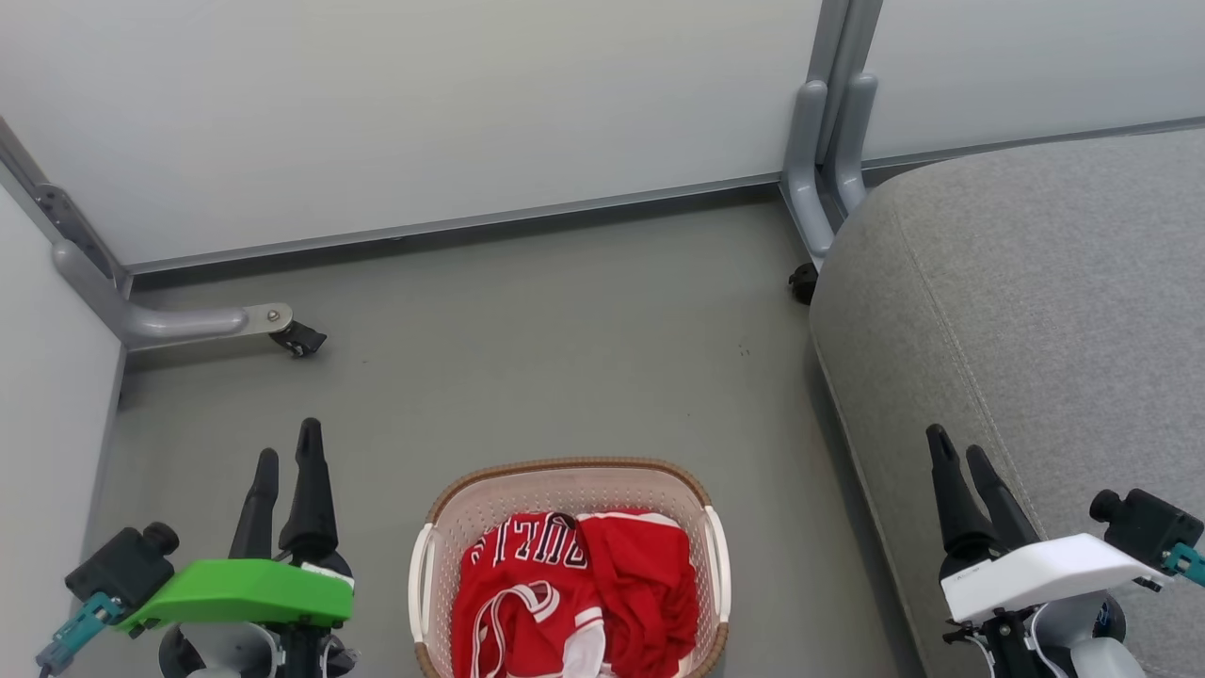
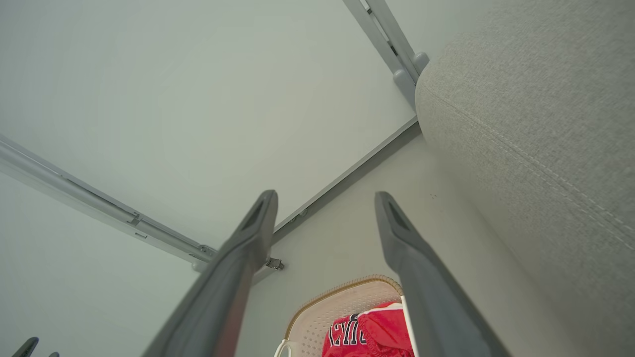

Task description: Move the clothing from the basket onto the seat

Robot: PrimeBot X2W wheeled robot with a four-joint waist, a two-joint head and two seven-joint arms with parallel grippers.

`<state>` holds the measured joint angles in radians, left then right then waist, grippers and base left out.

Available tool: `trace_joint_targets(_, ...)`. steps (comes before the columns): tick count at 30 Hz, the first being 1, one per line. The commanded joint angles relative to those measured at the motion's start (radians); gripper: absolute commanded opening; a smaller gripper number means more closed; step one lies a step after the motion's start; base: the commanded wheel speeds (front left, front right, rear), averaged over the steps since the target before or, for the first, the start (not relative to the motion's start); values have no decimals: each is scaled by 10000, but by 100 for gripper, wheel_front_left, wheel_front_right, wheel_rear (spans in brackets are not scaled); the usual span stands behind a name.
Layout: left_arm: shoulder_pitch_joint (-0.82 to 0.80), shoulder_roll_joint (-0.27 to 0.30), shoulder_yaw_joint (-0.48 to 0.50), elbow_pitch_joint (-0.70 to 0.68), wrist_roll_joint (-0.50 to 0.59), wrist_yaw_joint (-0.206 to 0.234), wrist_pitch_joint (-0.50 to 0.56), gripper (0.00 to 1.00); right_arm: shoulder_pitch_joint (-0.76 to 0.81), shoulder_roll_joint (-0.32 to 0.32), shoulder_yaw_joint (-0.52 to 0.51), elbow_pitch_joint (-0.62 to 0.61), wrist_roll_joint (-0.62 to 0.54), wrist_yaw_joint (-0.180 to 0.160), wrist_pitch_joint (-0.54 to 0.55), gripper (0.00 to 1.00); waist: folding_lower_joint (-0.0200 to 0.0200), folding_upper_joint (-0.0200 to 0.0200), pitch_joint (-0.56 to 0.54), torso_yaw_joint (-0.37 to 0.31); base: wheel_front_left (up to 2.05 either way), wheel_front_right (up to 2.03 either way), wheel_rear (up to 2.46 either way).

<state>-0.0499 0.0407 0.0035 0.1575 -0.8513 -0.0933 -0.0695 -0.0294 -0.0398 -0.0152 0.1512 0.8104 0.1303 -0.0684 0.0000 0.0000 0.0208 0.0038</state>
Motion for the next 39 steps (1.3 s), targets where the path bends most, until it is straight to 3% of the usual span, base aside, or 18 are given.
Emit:
trace_joint_targets(1, 70, 66, -111, -196, 515, 73, -106, 100, 46, -96, 118, -253, -467, 4, -115, 100, 0, 0, 1, 6, 0, 0, 0)
trace_joint_targets(26, 430, 97, -789, -572, 3650, 631, -827, 100, 287, -103, 408, -535, -4199, 4, -839, 100, 0, 0, -52, 15, 0, 0, 0)
trace_joint_targets(39, 574, 106, -940, -572, 4925, 591, -1173, 100, 524, -95, 511, -610, -5555, 4, -1183, 100, 0, 0, -68, 10, 0, 0, 0)
